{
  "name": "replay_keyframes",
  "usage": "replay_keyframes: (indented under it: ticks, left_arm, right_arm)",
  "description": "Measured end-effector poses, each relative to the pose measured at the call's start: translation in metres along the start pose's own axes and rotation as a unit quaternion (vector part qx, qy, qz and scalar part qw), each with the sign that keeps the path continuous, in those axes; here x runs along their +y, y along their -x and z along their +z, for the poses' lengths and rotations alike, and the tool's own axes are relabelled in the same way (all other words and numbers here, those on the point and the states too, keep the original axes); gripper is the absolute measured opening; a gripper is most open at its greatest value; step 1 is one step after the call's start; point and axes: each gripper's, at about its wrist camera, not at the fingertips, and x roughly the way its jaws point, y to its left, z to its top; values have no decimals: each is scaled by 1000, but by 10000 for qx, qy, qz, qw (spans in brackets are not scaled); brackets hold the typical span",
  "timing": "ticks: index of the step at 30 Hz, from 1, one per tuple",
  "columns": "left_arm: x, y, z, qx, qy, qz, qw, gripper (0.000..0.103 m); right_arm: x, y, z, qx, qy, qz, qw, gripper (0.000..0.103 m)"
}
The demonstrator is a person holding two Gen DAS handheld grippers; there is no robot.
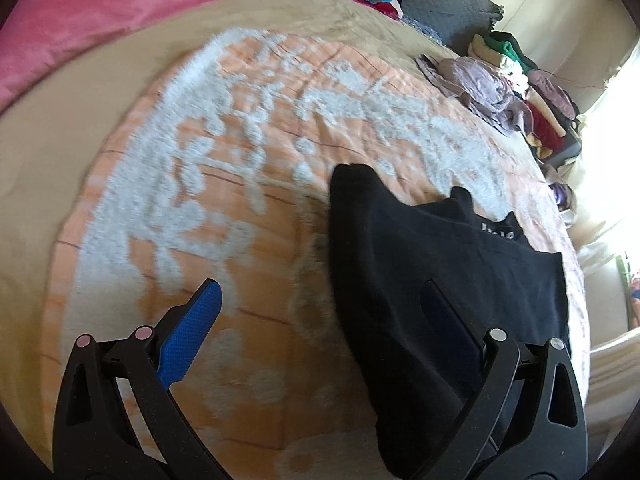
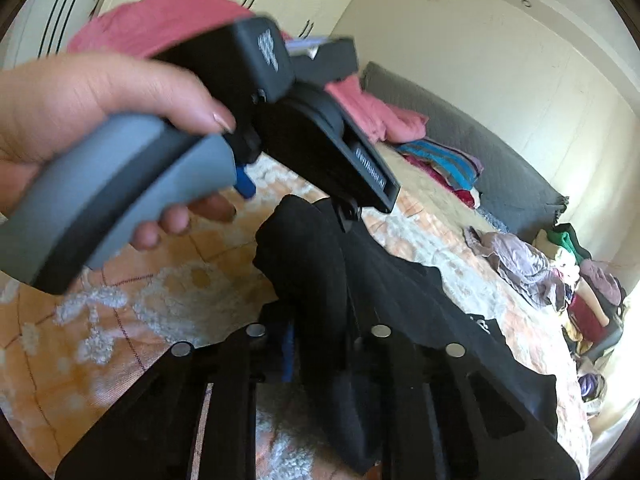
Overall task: Fold small clothes
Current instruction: 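Grasp the black sweatshirt edge with the right gripper while the left gripper grasps beside it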
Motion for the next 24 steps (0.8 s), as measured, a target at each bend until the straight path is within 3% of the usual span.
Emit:
replay_keyframes:
  ticks: [6,12,15,17,20,24]
  left_arm:
    - [-19,-12,2,187,-57,-102,9998,93]
    - [-46,-9,3,85,-340,-93,9993,93]
    - [-60,-6,3,51,-481,-131,9987,70]
    - [-70,-3,2,56,-575,-226,9981,47]
    - [-87,1,1,23,-756,-289,9967,32]
    - [-112,13,0,-154,-1070,-232,9939,27]
  right_arm:
    - [-20,14,-4,-150,-395,91,9991,9]
    - [-28,32,-9,-372,-609,24,9974,8]
    - [-35,43,-14,-452,-791,-36,9958,8]
    - [-40,48,-15,-484,-873,-79,9950,7]
    - [-48,55,-20,-549,-993,-177,9934,7]
    - [-64,65,-28,-637,-1222,-318,9900,7]
